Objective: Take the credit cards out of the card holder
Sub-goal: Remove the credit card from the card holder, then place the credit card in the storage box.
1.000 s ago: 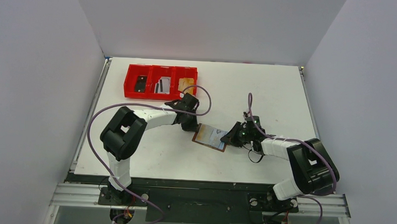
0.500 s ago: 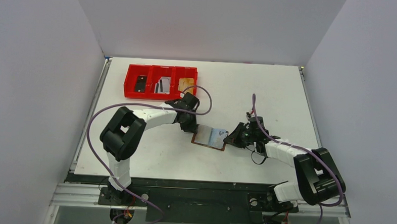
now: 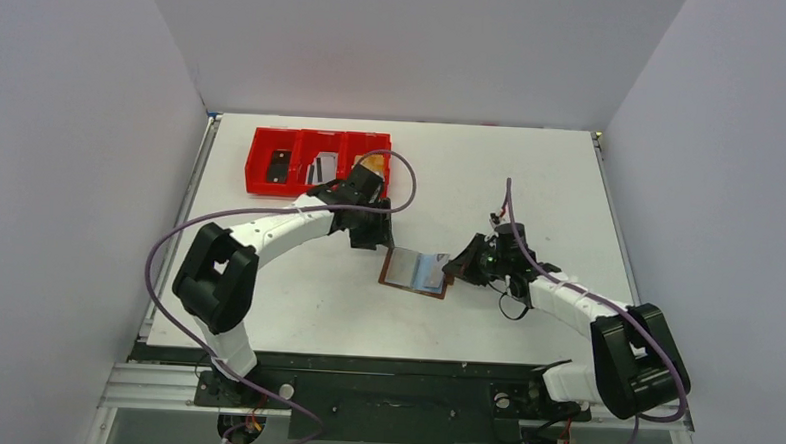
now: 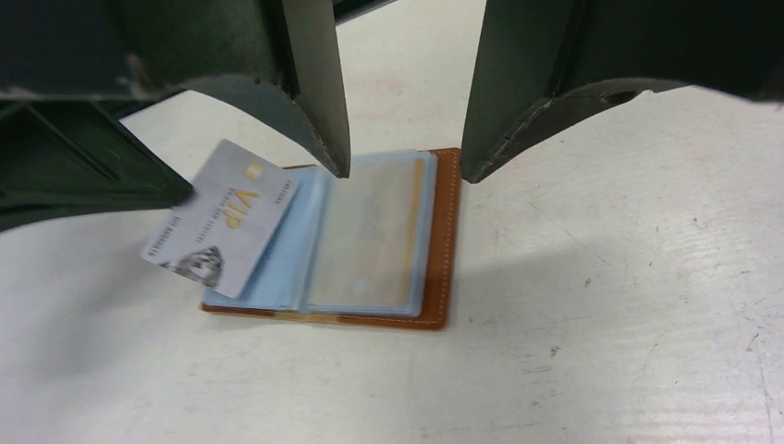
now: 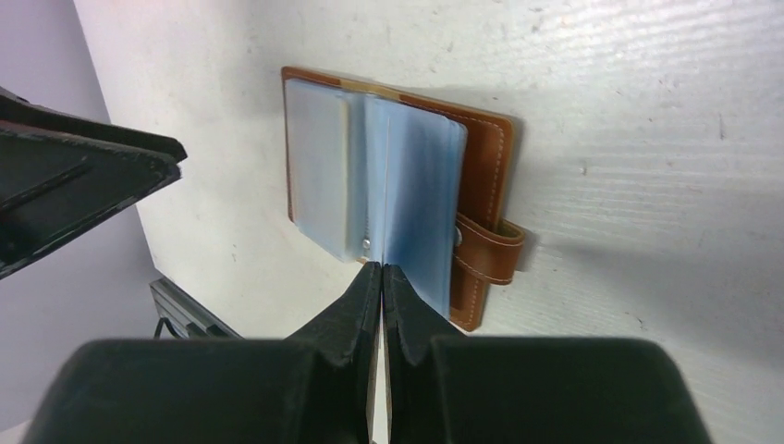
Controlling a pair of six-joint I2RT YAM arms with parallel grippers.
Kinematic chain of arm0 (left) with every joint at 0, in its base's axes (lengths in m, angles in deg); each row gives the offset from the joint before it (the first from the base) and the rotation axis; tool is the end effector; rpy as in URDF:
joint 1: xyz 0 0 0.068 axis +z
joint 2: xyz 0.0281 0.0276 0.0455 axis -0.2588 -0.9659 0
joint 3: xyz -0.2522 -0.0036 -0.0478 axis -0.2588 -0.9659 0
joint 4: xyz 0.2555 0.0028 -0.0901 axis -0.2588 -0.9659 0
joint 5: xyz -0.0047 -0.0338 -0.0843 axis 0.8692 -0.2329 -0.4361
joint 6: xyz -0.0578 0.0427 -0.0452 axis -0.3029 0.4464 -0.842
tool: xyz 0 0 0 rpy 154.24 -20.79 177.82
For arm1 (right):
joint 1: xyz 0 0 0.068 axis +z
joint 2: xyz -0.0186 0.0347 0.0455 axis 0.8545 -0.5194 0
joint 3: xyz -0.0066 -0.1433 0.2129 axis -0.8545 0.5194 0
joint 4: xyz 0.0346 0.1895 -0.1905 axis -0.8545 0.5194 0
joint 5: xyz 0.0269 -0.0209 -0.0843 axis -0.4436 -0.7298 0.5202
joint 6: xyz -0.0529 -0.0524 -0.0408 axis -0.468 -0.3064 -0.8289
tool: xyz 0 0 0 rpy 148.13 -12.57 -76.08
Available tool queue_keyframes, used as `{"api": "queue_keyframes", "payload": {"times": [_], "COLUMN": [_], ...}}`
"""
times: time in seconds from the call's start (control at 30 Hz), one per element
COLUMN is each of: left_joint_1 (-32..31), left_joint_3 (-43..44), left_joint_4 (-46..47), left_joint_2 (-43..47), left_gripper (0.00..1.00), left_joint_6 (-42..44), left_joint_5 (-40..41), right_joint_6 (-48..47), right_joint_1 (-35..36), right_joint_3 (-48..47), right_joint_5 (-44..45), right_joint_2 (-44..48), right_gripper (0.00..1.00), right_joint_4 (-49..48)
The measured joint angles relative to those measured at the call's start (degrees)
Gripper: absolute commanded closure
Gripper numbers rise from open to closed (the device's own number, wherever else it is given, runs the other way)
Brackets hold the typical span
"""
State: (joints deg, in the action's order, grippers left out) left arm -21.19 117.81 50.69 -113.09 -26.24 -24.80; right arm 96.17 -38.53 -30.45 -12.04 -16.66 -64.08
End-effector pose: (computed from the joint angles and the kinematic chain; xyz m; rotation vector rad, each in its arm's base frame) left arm 0.3174 -0.2388 0.1568 -0.0420 2.7296 -0.5176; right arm 0.2543 0.1284 0.1144 0.4192 2.4877 1.0971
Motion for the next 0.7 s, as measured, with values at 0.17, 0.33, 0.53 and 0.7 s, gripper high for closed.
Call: {"api": "queue_keyframes", "payload": {"times": [0.17, 0.33, 0.53, 0.7], "left_joint_1": [2.1, 4.8, 5.8, 5.8], "left_joint_3": [-0.2, -3.1, -8.0, -10.1], "left_joint_4": [2.9, 9.3, 17.1, 23.7], "left_joint_2": [4.4, 6.5, 6.5, 6.5], "left_gripper": [0.50, 0.50, 0.49, 0.49], "left_joint_6": [0.5, -0.8, -4.5, -7.7], "left_joint_5": [-7.3, -15.9, -24.2, -29.7], "right_joint_6": [1.0, 2.5, 5.1, 8.7], "right_joint_1": [0.0, 0.0, 0.0, 0.0], "right_joint_3": [-2.4, -4.9, -6.5, -7.3], "right_joint_5": [-1.0, -2.6, -5.6, -8.6], "right_joint_2": [0.7, 1.0, 1.8, 2.2], "right_gripper": [1.00, 1.00, 1.00, 1.00], "right_joint_4": [0.3, 0.3, -0.5, -3.1]}}
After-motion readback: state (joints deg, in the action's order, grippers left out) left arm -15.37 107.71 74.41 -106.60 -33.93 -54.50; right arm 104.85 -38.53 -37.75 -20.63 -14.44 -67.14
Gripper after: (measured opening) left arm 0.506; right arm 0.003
